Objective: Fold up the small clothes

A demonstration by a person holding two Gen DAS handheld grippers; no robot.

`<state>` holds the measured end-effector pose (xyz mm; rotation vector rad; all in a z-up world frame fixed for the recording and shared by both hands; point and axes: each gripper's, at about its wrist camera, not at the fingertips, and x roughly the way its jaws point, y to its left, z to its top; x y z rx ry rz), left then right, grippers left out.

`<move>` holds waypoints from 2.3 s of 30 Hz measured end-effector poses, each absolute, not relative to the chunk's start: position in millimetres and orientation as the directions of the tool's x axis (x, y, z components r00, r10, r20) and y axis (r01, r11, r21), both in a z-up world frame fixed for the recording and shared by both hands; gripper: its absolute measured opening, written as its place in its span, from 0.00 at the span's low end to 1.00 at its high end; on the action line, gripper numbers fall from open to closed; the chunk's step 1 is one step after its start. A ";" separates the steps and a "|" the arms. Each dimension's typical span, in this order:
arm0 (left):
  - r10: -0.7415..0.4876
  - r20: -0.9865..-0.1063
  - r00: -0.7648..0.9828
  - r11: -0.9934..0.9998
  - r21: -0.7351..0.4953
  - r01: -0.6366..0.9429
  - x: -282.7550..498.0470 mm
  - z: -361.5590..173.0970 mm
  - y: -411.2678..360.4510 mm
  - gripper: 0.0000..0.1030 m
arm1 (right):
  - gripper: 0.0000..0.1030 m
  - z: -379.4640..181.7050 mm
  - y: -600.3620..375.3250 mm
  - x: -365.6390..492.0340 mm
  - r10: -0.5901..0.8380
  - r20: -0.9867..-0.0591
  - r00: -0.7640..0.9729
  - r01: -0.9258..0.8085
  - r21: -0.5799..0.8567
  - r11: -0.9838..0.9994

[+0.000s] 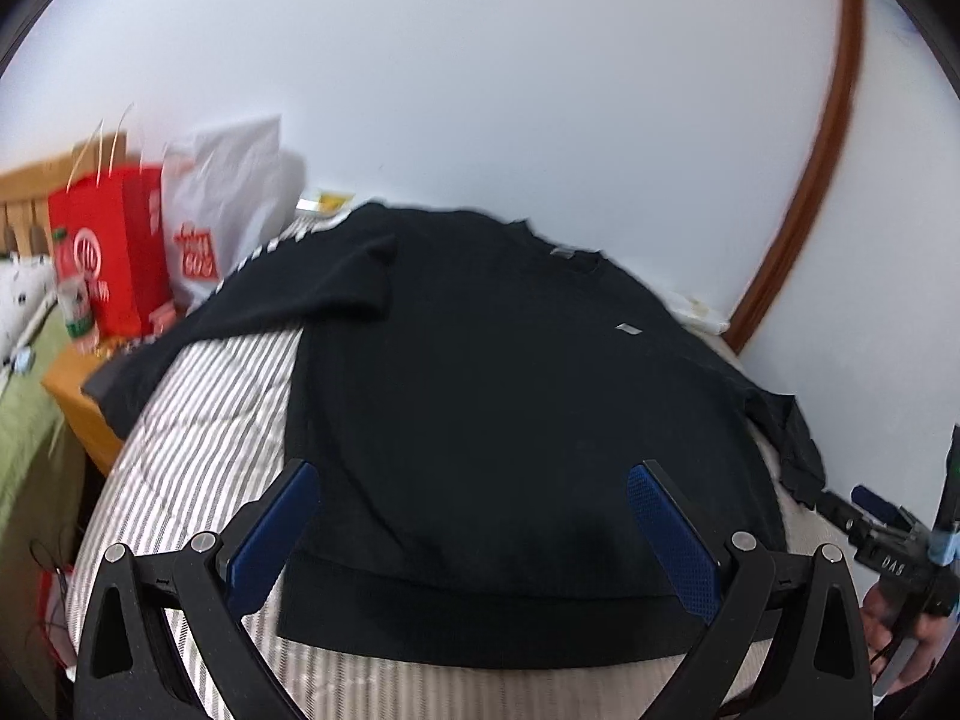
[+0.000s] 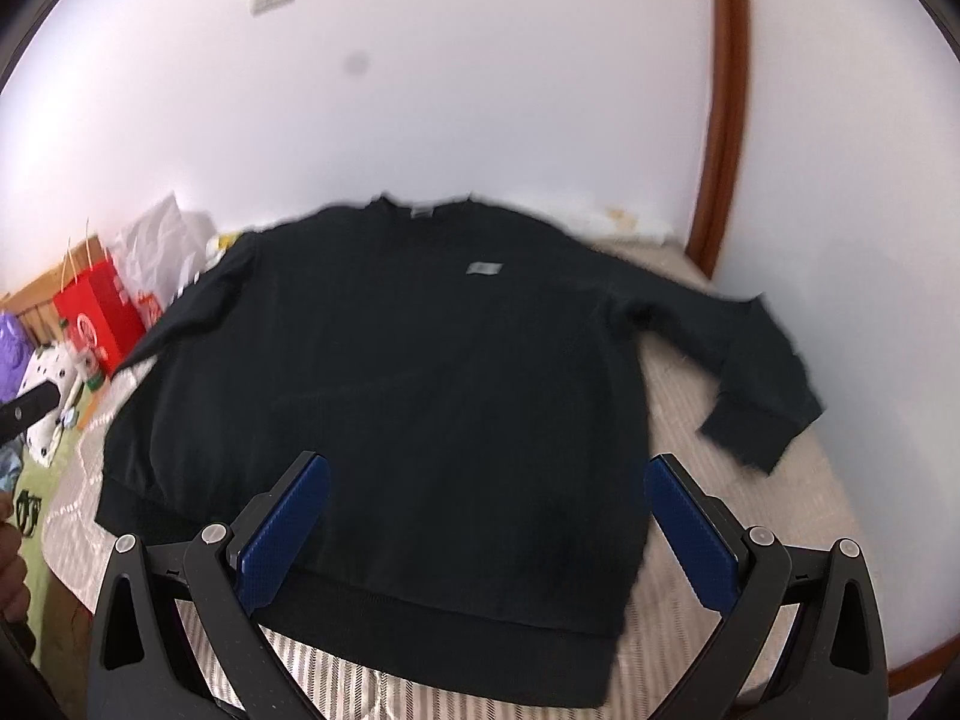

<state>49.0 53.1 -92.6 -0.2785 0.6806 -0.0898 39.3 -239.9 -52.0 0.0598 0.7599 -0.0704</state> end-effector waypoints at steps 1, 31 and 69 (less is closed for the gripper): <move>-0.169 -0.617 0.769 0.958 -0.286 -0.018 53.0 -97.9 58.5 1.00 | 1.00 -61.3 -237.5 44.8 -0.034 -0.703 0.711 0.073 0.026 0.997; -0.178 -0.565 0.805 0.642 -0.687 -0.340 219.4 -199.8 252.4 0.90 | 0.95 -124.4 -199.6 264.8 0.160 -0.722 0.673 -0.146 0.082 0.986; -0.234 -0.696 0.679 0.972 -0.152 0.179 326.2 -146.8 -9.4 0.32 | 0.95 -148.1 -282.6 282.5 0.216 -0.684 0.697 0.035 0.333 0.942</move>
